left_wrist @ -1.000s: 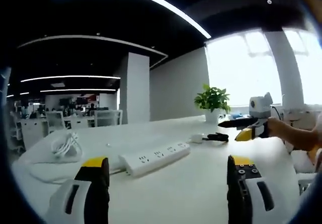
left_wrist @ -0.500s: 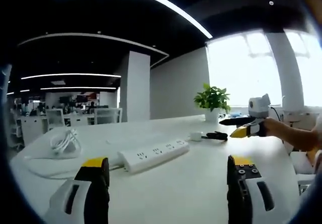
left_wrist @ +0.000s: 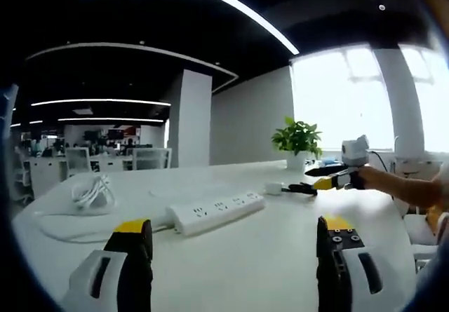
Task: Straighten the power strip on the desk, plug the charger into it
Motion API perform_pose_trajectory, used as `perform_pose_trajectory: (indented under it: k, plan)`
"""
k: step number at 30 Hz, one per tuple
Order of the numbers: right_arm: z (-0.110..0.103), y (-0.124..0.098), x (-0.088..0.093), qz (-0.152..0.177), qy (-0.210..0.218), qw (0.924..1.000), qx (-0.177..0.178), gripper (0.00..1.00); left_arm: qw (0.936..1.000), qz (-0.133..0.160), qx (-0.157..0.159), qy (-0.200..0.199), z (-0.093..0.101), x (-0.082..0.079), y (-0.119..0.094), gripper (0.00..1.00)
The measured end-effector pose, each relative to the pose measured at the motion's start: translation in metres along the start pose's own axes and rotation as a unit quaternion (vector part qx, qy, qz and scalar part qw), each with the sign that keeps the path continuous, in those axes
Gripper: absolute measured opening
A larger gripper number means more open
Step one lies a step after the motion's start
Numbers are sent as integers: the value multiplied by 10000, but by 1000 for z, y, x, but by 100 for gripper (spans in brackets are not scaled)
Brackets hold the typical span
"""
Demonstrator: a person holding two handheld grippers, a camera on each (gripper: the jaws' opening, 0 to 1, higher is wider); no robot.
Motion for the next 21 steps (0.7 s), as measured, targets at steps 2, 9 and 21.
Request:
perform_pose_trajectory:
  k: [2, 9, 21]
  plan:
    - [4, 0, 1, -57, 44, 10000, -9, 79, 10000, -5, 10, -2, 0, 0, 0, 99]
    - [7, 2, 7, -346, 74, 9994, -56, 72, 10000, -3, 27, -10, 1, 0, 0, 99]
    - [13, 2, 17, -754, 180, 9970, -86, 60, 10000, -14, 83, -15, 5, 0, 1, 99]
Point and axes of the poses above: the point that each gripper's makers call its tool centre point, and the gripper's own axes: y roughly forward along the fingers, z roughly to its right, x roughly out of its underside, the point moved 7 cm from there along -y, roughly backward along the fingers, and after that the axes turned 15 degrees about -x, right-handed, at the moved point
